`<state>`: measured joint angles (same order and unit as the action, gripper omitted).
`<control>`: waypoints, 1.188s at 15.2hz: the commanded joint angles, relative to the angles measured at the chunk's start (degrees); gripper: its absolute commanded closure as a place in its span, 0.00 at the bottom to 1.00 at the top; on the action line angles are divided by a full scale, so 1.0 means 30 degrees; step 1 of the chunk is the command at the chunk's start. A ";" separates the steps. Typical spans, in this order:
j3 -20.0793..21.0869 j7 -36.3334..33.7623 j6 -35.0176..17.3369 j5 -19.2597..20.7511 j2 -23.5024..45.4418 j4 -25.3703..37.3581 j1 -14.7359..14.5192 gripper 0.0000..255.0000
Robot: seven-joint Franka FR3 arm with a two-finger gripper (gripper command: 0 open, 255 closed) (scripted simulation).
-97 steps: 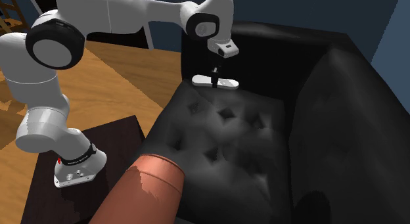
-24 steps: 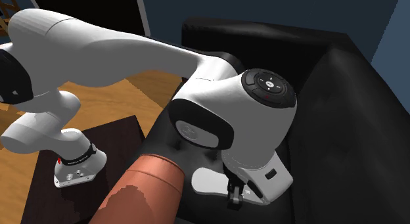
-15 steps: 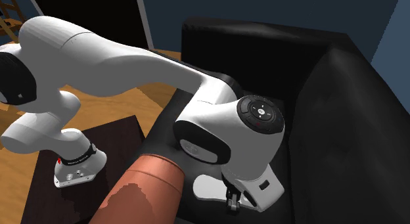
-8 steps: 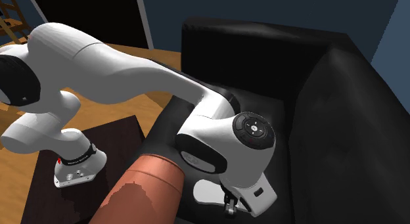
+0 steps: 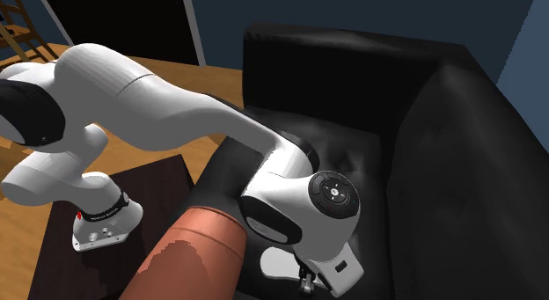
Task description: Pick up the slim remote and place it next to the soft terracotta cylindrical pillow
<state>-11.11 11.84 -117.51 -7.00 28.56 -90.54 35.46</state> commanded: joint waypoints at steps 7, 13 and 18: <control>0.0070 0.0120 -0.1079 -0.0142 0.0518 -0.0552 0.0042 1.00; 0.0070 0.0120 -0.1079 -0.0141 0.0516 -0.0554 0.0042 0.00; 0.0070 0.0119 -0.1081 -0.0141 0.0515 -0.0558 0.0041 0.00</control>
<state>-10.90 12.19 -120.75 -7.43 30.11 -92.21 35.58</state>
